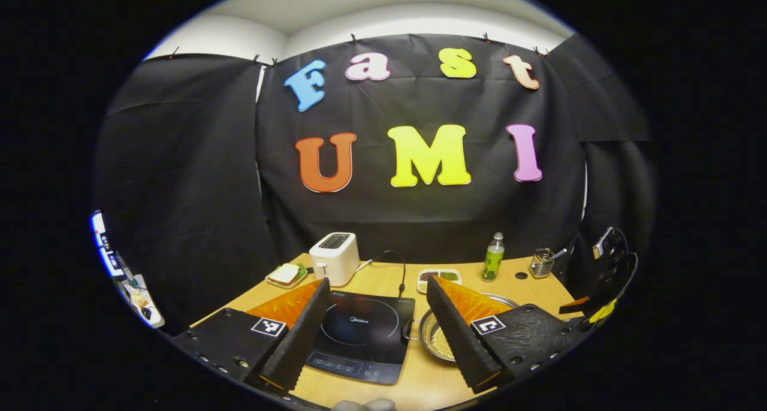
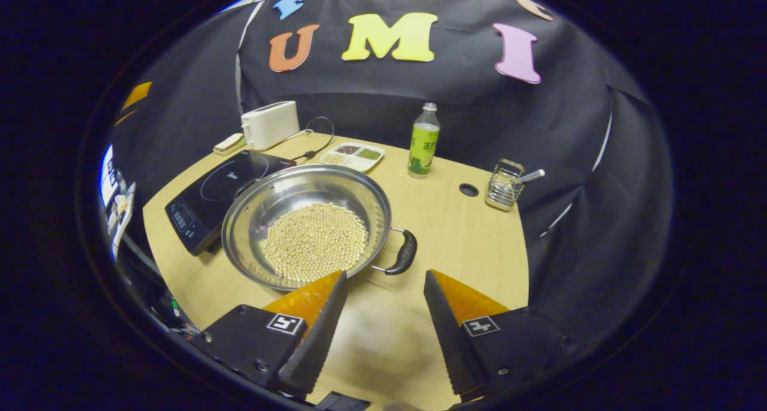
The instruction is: First push the handle of the pot to place it horizontally, then grasp the pot with both hands and set it on the induction cooktop.
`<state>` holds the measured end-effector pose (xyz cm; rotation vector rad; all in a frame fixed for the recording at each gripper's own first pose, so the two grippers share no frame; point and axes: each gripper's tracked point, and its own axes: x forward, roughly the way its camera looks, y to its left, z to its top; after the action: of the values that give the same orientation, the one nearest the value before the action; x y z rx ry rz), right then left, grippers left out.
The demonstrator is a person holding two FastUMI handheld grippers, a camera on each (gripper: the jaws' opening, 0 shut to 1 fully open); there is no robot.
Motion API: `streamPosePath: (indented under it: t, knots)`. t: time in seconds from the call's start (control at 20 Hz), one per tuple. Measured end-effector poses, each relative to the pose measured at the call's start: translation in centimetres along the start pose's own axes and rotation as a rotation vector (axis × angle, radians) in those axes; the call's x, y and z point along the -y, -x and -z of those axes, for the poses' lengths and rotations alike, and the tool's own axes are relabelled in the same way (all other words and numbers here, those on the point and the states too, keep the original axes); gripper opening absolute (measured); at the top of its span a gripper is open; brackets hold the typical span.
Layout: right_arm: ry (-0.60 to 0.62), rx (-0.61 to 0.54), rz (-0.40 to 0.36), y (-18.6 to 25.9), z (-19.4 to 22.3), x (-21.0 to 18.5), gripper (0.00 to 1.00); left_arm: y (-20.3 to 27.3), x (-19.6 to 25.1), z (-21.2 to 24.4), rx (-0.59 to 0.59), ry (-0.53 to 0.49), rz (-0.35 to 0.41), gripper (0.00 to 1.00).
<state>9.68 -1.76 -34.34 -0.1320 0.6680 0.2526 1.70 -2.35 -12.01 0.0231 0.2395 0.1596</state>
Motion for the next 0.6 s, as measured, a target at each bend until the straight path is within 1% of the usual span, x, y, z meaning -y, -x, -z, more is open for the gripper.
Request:
streamPosePath:
  t: [0.05, 0.1, 0.15, 0.2, 0.25, 0.35, 0.4, 0.6]
  knots:
    - [-0.023, 0.011, 0.028, 0.7, -0.1, -0.2, 0.83, -0.4, -0.2, 0.8, -0.009, -0.005, 0.028, 0.96]
    - [-0.055, 0.026, 0.043, 1.5, -0.3, -0.7, 0.87, -1.1, -0.4, 1.5, -0.024, -0.009, 0.054, 0.96]
    - [-0.090, 0.032, 0.051, 2.0, -0.2, -1.2, 0.83, -1.6, -0.7, 2.6, -0.041, -0.014, 0.079, 0.97]
    - [-0.119, 0.040, 0.067, 2.7, -0.1, -1.7, 0.84, -1.9, -0.8, 3.7, -0.064, -0.016, 0.104, 0.97]
    - [-0.139, 0.034, 0.089, 2.9, 0.3, -1.8, 0.87, -2.6, -0.9, 4.9, -0.089, -0.017, 0.126, 0.97]
    - [-0.176, 0.028, 0.114, 3.4, 0.7, -2.7, 0.98, -3.6, -0.4, 7.8, -0.154, -0.004, 0.175, 0.97]
    - [-0.185, 0.021, 0.121, 3.5, 0.9, -3.1, 0.99, -4.3, -0.2, 9.3, -0.184, -0.010, 0.189, 0.96]
    - [-0.176, 0.002, 0.134, 2.5, 0.9, -3.5, 0.99, -7.0, 2.0, 14.0, -0.283, -0.020, 0.238, 0.97]
